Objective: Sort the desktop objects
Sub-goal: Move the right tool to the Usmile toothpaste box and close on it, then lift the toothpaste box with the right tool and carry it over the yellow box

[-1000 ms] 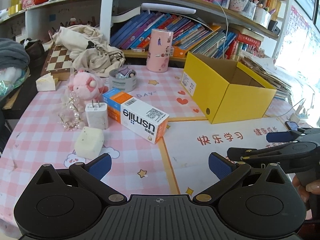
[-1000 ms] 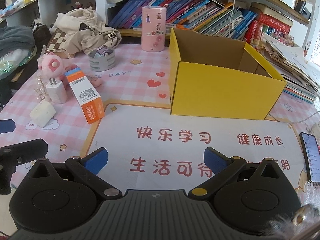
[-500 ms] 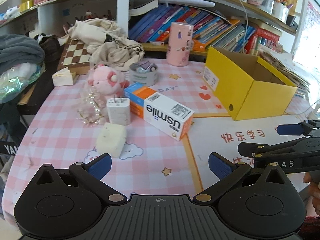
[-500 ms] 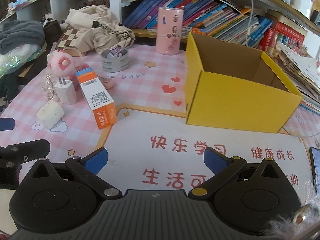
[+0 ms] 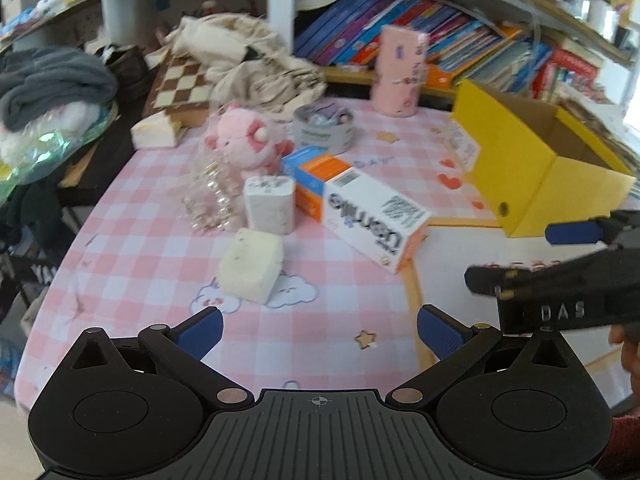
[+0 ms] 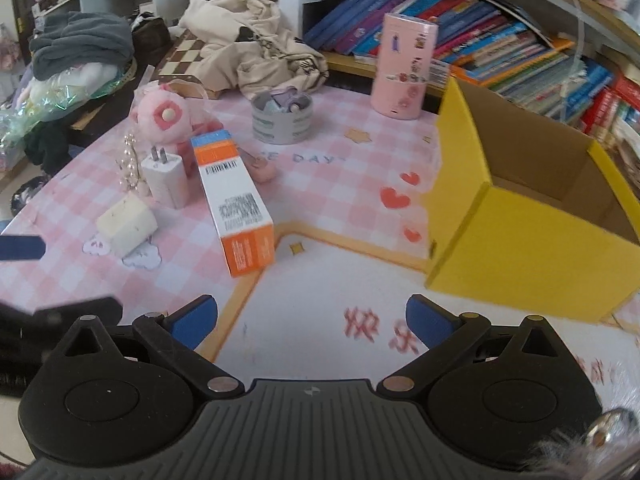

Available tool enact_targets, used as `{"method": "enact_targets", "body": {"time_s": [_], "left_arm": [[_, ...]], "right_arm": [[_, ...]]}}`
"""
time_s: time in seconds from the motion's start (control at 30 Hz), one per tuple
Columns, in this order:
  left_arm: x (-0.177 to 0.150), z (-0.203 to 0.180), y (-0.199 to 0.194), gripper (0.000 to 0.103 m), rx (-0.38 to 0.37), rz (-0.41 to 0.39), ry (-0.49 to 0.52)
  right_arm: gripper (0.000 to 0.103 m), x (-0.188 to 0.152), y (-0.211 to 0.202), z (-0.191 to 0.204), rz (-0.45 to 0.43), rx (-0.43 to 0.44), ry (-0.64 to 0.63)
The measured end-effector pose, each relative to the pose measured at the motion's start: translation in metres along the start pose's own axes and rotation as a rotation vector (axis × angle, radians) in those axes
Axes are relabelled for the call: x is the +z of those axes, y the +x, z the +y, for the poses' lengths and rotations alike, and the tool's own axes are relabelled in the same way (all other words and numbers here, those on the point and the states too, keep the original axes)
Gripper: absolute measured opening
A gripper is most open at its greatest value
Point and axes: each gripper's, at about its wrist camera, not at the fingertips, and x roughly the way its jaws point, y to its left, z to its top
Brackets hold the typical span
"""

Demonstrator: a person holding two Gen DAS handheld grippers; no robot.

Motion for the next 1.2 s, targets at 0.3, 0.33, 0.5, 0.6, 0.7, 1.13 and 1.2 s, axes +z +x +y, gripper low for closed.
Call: {"method": "enact_targets", "body": {"time_s": [0.3, 0.33, 0.5, 0.6, 0.7, 1.13, 1.2], "left_arm": [[-0.001, 0.008, 0.02, 0.103, 0.063, 0.061, -0.105], [-0.001, 0.009, 0.022, 0.103, 0.067, 0.064, -0.111], [0.003, 0.012, 0.027, 0.103, 0.081, 0.066, -0.146], [0.005, 0.011, 0.029, 0.103, 0.088, 0.067, -0.146], [0.006, 0.01, 0.03, 0.103, 0.093, 0.071, -0.142], [0.004, 0.014, 0.023, 0.103, 0.103, 0.055, -0.139], [0.004, 0.014, 0.02, 0.103, 0.098, 0.045, -0.134]], "right_arm": [[0.095, 0.038, 0.038, 0.015, -0.019, 0.089, -0.155], [0.093, 0.041, 0.043, 0.017, -0.015, 0.099, -0.17], [0.069, 0.057, 0.066, 0.029, 0.007, 0.156, -0.239], [0.056, 0.067, 0.079, 0.035, 0.019, 0.183, -0.275], [0.048, 0.075, 0.091, 0.041, 0.036, 0.216, -0.302], [0.037, 0.081, 0.105, 0.047, 0.089, 0.272, -0.29], [0.037, 0.077, 0.097, 0.043, 0.094, 0.278, -0.274]]}}
